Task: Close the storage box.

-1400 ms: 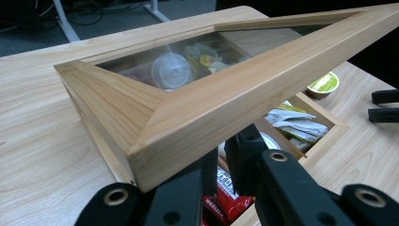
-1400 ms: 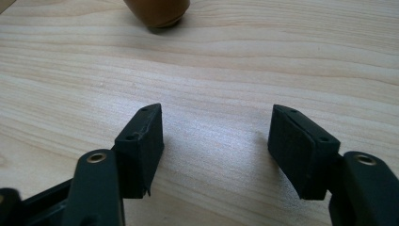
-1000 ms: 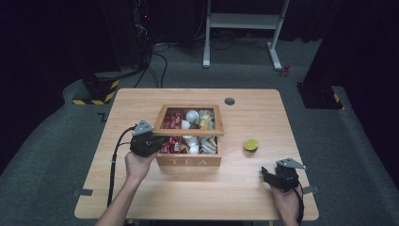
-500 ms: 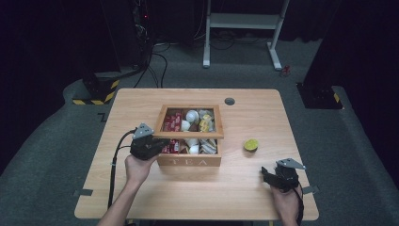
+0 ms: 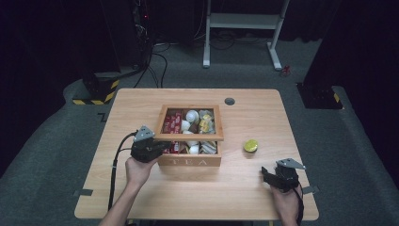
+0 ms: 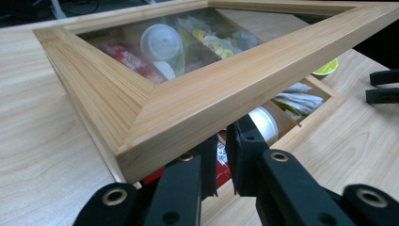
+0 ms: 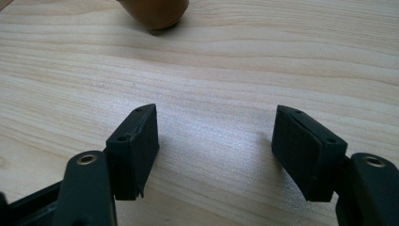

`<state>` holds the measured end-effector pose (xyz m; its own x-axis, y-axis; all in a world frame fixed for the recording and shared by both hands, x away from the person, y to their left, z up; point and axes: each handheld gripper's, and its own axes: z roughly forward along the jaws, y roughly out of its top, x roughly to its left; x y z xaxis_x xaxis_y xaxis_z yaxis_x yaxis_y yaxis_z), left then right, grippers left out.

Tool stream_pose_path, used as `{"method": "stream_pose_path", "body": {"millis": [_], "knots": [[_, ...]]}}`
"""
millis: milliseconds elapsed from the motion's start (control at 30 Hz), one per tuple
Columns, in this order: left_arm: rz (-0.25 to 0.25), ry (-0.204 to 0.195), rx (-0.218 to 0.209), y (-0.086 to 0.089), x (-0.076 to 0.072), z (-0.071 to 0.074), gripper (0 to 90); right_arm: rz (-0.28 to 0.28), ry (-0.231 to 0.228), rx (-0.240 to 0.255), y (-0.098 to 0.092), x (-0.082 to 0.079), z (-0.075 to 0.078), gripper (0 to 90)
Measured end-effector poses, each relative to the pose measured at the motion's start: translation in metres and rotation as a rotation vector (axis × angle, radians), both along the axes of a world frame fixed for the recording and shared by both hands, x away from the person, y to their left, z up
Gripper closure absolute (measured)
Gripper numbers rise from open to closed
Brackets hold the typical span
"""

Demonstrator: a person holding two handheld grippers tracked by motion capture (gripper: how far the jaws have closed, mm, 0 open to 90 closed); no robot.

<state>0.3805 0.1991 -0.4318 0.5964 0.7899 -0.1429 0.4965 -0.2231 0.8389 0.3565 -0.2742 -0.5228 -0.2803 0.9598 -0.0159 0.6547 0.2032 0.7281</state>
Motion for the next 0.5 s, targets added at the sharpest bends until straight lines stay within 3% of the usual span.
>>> {"method": "stream_pose_path", "body": {"millis": [500], "knots": [[-0.006, 0.021, 0.02, -0.002, -0.005, -0.014, 81.0, 0.001, 0.0, 0.0, 0.0, 0.0, 0.0, 32.2]]}}
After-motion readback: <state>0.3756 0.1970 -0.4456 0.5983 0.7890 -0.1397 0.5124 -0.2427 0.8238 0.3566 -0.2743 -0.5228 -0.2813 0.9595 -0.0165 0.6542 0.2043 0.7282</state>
